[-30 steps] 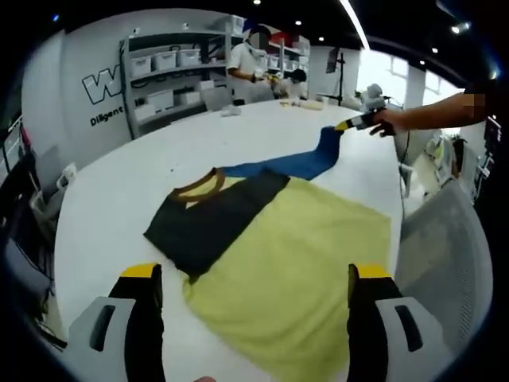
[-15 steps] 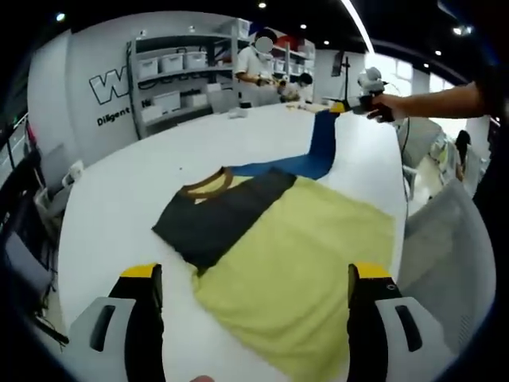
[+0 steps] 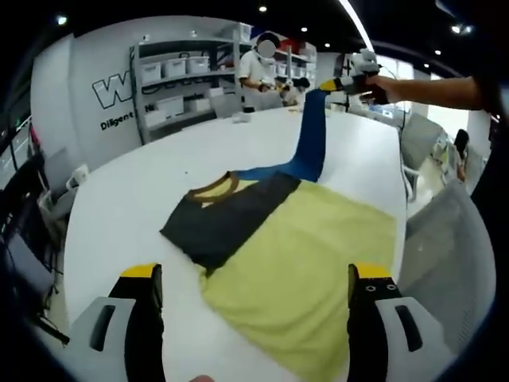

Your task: Fold the garment on the visible template until the final outline fits inside the template.

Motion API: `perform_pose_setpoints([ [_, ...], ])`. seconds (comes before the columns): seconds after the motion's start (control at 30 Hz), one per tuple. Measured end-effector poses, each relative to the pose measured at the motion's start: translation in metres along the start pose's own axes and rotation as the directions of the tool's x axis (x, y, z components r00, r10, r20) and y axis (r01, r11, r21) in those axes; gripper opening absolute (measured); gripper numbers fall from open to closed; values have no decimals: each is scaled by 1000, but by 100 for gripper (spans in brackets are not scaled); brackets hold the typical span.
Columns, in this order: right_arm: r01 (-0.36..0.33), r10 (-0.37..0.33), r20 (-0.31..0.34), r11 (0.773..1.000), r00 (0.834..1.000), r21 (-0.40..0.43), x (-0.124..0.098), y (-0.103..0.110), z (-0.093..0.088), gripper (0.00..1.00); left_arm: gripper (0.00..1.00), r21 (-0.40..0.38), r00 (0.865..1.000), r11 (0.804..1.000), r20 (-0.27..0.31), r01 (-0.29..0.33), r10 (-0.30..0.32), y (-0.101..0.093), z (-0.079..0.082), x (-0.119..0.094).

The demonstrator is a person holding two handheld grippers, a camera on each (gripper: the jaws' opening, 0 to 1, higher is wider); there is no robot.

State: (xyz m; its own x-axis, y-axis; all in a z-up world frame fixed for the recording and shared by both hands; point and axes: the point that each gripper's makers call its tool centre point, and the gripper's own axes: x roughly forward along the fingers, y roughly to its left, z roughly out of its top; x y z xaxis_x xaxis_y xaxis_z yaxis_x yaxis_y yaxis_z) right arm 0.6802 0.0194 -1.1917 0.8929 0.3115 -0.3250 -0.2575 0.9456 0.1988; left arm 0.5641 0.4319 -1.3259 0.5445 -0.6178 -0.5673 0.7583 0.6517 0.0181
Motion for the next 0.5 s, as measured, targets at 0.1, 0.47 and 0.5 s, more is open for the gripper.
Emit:
perform_pose_setpoints([
  [0.1,-3,3,21,1000,1000,-7,2,1,16,0,93,11,1000,1000,4,1,-1,-2,1,-2],
  [0.47,-28,30,60,999,998,-43,12,17,56,0,93,-4,1000,1000,24,-18,18,-1,1,-10],
  [0.5,-32,35,61,998,998,-45,13,19,58,0,93,-5,999,1000,26,-20,20,-1,1,-10],
])
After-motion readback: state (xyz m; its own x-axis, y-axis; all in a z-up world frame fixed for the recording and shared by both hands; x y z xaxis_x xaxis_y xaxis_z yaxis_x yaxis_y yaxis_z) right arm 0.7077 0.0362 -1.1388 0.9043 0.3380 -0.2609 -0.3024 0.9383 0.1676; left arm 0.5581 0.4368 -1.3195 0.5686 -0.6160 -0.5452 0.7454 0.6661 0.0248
